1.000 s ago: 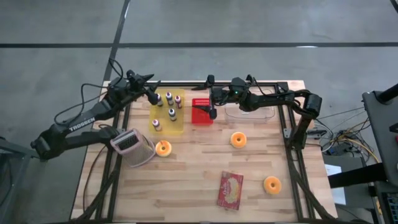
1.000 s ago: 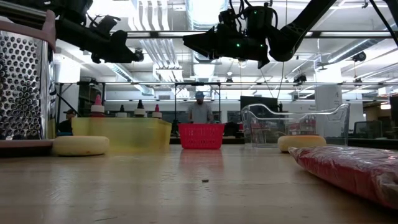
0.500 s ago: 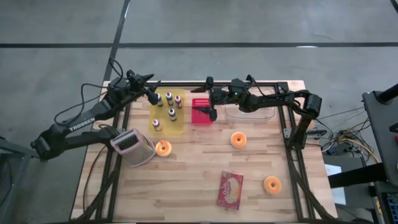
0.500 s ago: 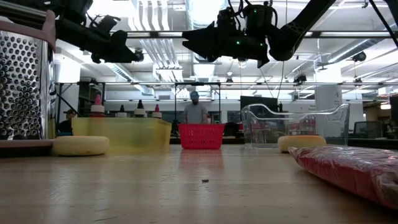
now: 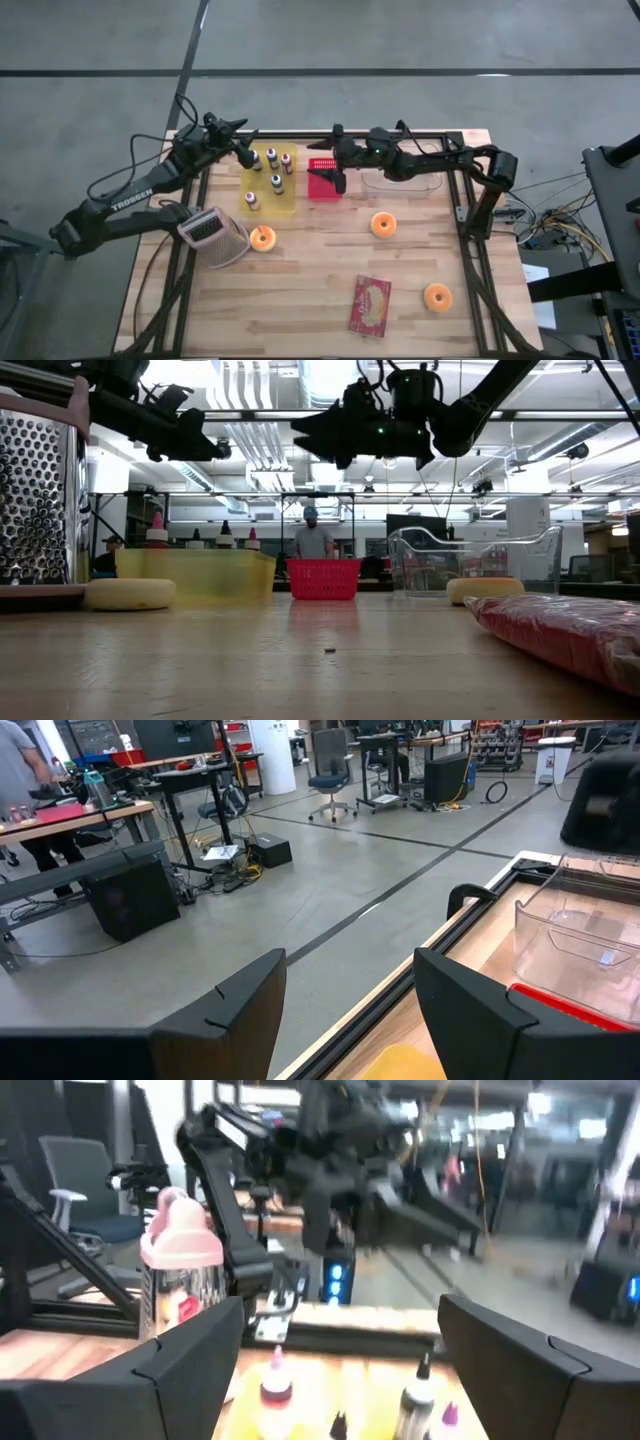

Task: Pick & Place Food Item
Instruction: Put the red popcorn bag into the transparent bin

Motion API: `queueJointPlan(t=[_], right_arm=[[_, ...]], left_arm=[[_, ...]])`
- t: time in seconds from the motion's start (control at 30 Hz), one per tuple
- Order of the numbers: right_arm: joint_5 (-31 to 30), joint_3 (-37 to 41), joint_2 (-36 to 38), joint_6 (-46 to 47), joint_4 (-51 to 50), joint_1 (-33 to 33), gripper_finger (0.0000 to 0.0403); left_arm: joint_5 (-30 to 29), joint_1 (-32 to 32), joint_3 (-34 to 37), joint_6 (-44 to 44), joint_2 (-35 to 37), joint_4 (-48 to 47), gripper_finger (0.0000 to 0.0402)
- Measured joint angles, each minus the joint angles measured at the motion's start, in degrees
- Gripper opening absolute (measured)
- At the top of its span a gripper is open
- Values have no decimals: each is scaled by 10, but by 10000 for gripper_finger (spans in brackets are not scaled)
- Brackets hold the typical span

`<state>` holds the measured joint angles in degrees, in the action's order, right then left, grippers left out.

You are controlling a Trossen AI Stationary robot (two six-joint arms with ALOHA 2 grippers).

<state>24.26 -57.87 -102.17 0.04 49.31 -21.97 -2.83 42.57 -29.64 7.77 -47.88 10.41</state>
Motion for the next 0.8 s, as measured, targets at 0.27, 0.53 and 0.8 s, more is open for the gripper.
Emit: queueJointPlan(t=[0.27,0.53,0.8], right_arm=[[-99,0,4,31,-114,53,327],[-323,0,38,-43,-125,186,327],[-597,0,54,88,-173,345,327]], left_arm=[[0,0,0,-1,0,0,223],[0,0,0,-1,0,0,223],[0,0,0,-1,0,0,223]])
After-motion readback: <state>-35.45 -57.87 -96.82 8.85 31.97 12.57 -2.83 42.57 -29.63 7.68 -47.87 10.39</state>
